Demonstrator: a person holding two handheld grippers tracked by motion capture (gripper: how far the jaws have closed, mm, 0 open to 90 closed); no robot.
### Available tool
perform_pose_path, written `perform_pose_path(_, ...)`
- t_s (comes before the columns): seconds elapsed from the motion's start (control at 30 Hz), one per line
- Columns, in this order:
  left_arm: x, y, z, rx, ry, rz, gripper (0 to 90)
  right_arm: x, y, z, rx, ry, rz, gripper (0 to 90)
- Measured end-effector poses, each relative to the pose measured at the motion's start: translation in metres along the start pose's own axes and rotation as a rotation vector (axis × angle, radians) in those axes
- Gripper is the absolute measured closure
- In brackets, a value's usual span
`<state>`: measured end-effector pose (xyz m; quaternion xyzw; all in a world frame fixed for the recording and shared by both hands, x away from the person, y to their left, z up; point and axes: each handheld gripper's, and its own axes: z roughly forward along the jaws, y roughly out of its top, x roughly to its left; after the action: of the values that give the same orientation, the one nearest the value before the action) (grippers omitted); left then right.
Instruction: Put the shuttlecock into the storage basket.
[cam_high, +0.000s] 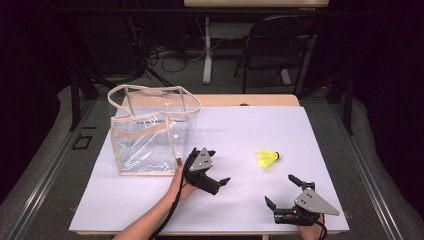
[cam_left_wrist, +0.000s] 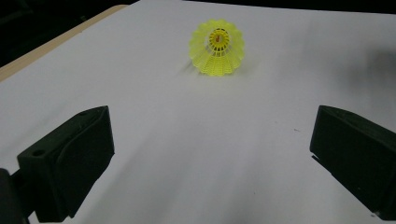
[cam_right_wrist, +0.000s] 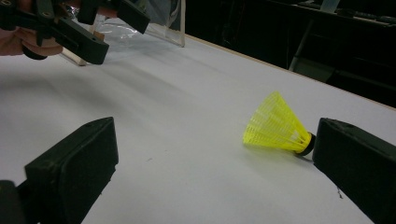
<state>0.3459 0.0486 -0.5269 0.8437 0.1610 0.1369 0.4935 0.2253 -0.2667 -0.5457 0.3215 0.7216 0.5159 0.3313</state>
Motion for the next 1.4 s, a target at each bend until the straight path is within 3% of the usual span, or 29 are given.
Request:
perform_pose_path(0.57, 0.013, 0.028, 0.033, 0.041, -0.068, 0.027, 0.0, -0.001, 0.0, 0.0, 0.002, 0.005, 0.003, 0.0)
perform_pose_path(1.4, 0.02, 0.056, 0.069, 0.071, -0.091, 0.059, 0.8, -0.001, -0.001, 0.0, 0.006, 0.012, 0.008, 0.0)
